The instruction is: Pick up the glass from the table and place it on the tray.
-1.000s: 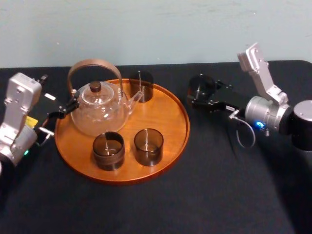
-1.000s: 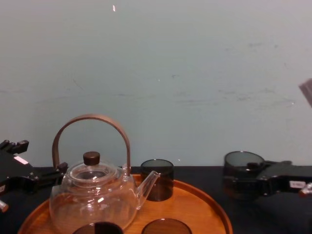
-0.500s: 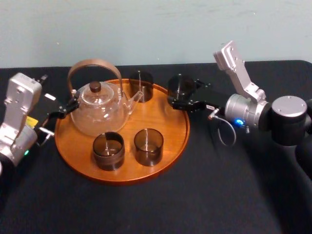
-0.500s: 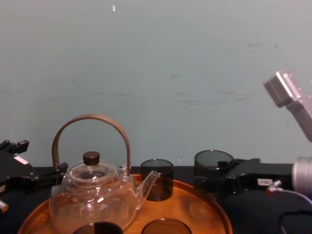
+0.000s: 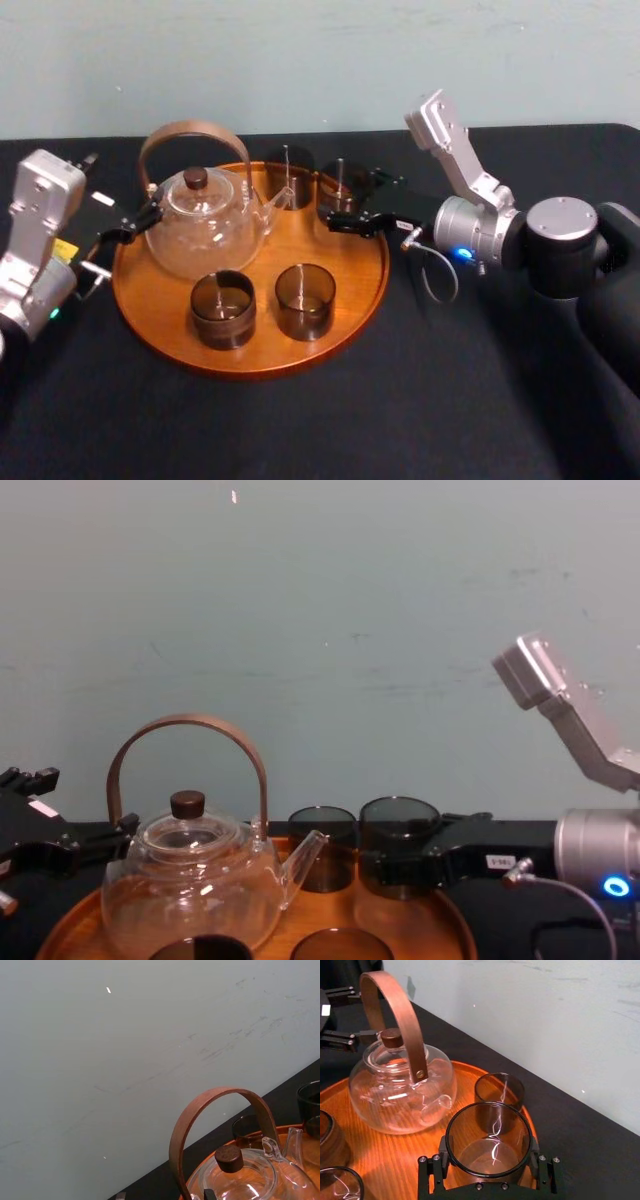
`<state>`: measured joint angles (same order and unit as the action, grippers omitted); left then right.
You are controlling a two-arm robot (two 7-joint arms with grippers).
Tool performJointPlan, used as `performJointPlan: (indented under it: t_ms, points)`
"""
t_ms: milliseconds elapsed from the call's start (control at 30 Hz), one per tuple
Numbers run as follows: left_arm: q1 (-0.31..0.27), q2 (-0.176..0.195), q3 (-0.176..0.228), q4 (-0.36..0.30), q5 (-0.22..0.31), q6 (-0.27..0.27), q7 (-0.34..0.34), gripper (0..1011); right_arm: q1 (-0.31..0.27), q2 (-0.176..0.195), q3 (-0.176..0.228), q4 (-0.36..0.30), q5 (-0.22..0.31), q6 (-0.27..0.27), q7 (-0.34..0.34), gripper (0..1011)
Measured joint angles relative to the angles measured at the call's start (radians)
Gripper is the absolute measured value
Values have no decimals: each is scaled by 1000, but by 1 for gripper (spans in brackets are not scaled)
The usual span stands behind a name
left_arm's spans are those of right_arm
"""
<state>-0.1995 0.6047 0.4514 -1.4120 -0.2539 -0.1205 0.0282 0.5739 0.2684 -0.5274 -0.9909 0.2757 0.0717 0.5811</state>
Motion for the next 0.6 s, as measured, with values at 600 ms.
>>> performJointPlan:
  t_ms: [600]
  points:
    - [0,0,0,0,0,0,0,1010,12,-28,-19,55,-12,-10,11,906]
